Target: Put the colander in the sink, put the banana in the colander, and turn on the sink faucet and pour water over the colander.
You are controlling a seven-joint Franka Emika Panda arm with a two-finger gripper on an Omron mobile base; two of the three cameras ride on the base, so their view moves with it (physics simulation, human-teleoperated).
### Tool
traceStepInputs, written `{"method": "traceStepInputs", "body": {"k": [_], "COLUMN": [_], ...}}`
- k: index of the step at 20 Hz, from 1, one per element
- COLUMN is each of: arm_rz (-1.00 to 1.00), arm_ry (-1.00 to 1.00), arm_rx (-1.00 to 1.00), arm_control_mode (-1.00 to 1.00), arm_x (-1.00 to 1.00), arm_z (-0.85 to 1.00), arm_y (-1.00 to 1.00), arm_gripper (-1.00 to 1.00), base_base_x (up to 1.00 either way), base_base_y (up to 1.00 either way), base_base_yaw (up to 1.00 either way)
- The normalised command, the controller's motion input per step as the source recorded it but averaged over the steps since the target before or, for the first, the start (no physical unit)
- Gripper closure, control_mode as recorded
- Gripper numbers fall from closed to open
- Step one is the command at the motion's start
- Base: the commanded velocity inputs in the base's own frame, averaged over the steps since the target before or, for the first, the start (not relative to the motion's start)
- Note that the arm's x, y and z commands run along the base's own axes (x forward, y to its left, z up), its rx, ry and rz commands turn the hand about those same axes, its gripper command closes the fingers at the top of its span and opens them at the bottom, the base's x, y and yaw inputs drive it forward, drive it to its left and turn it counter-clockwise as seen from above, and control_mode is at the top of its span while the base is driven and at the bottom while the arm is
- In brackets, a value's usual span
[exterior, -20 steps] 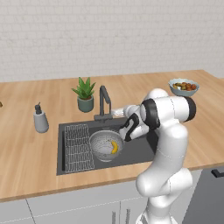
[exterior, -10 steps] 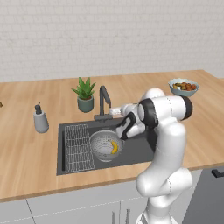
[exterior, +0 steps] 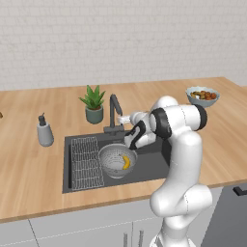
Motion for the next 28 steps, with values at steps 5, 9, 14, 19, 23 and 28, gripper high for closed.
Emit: {"method": "traceStepInputs", "body": {"k": [5, 9, 14, 19, 23, 28], "arm_rz": [0.0, 0.0, 0.0, 0.0, 0.0, 0.0], "arm_ry": [0.0, 0.0, 0.0, 0.0, 0.0, 0.0], "arm_rx": [0.0, 0.0, 0.0, 0.0, 0.0, 0.0], "arm_control_mode": [-1.0, -1.0, -1.0, -1.0, -1.0, -1.0], "arm_x": [0.22, 0.09, 0.0, 0.0, 0.01, 0.02], "arm_z": [0.0, 0.0, 0.0, 0.0, 0.0, 0.0], "arm_y": [0.01, 0.06, 0.1, 0.15, 0.19, 0.1], "arm_gripper": [-1.0, -1.0, -1.0, -1.0, -1.0, -1.0], "base_base_x": [0.0, 0.0, 0.0, 0.0, 0.0, 0.0], "base_base_y": [0.0, 0.0, 0.0, 0.0, 0.0, 0.0], "base_base_yaw": [0.0, 0.0, 0.0, 0.0, 0.0, 0.0]}}
